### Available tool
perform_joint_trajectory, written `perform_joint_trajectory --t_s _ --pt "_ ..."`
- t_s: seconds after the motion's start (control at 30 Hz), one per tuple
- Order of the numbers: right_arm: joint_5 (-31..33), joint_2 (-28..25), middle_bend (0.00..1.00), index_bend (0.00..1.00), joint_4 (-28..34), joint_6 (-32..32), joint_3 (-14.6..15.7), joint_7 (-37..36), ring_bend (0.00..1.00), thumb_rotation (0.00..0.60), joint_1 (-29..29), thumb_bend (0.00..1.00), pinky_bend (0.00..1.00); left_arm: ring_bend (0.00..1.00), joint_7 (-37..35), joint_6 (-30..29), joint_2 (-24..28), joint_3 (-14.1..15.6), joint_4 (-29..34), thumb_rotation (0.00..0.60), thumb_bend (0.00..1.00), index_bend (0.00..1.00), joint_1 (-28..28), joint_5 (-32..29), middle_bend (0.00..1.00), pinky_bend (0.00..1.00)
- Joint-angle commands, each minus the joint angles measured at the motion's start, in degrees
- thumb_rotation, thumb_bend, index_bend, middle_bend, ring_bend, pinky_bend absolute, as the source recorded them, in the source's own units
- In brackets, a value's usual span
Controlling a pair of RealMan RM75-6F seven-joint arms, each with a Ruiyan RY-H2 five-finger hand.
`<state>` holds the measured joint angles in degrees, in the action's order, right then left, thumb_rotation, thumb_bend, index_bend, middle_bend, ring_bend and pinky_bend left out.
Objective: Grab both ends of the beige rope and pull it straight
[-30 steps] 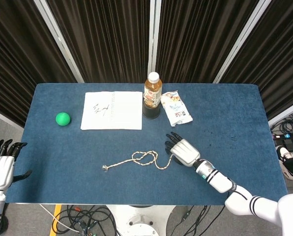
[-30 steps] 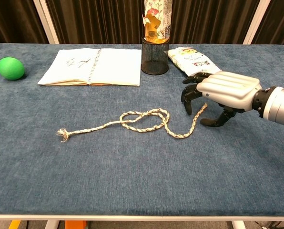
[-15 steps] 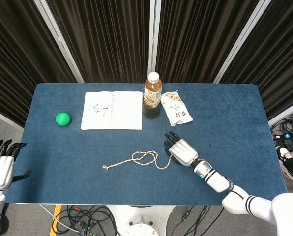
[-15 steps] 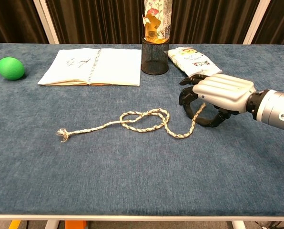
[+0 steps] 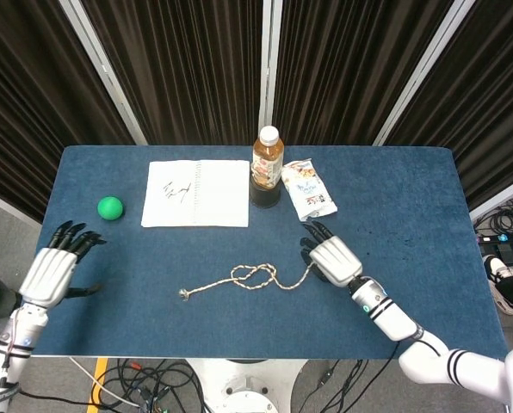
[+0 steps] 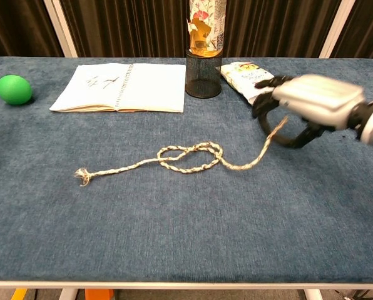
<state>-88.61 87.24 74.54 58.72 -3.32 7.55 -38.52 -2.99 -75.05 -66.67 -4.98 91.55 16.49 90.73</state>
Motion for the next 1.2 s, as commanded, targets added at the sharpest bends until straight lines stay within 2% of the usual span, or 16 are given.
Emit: perform_joint_trajectory --t_s 0.03,0.2,0.4,0.53,0.77,1.1,1.2 --pt "5.5 -4.9 0.29 0.65 7.3 1.6 -2.5 6.7 0.05 0.6 2.4 0.45 0.0 0.09 -4.3 6.6 -1.6 -1.2 0.6 0.6 0.06 0.36 6.7 2.9 0.23 0.07" --pt "10.1 -7.5 0.29 0.65 12.4 2.6 -3.9 11.1 0.05 0.6 3.8 0.45 0.0 0.09 -3.3 15.2 -6.1 -2.1 0.3 0.6 0.06 0.42 13.6 1.8 0.25 0.07" --pt "11.5 -8.3 0.29 0.65 13.7 3.0 -3.7 12.2 0.05 0.6 4.6 0.45 0.0 0.09 2.8 22.8 -10.8 -1.7 0.6 0.6 0.11 0.46 18.0 -2.5 0.25 0.07" --pt "11.6 -8.2 0.29 0.65 13.4 2.7 -3.3 11.9 0.05 0.6 4.8 0.45 0.0 0.09 6.4 24.0 -13.7 -1.6 0.8 0.6 0.16 0.46 18.7 -6.1 0.25 0.07" --pt "11.5 -7.6 0.29 0.65 12.7 2.5 -3.4 11.1 0.05 0.6 4.5 0.46 0.0 0.09 12.1 24.6 -17.7 -1.8 1.7 0.6 0.19 0.46 19.1 -13.6 0.25 0.07" --pt "10.5 -7.5 0.29 0.65 12.1 2.2 -2.8 9.9 0.05 0.6 4.5 0.46 0.0 0.09 24.2 21.7 -23.3 -0.9 -0.8 0.6 0.21 0.5 19.7 -20.6 0.25 0.07" --pt "10.3 -7.3 0.28 0.65 11.8 2.3 -2.7 9.4 0.05 0.6 4.6 0.46 0.0 0.09 25.8 21.1 -24.6 -0.9 -1.7 0.6 0.22 0.5 20.0 -21.7 0.25 0.07"
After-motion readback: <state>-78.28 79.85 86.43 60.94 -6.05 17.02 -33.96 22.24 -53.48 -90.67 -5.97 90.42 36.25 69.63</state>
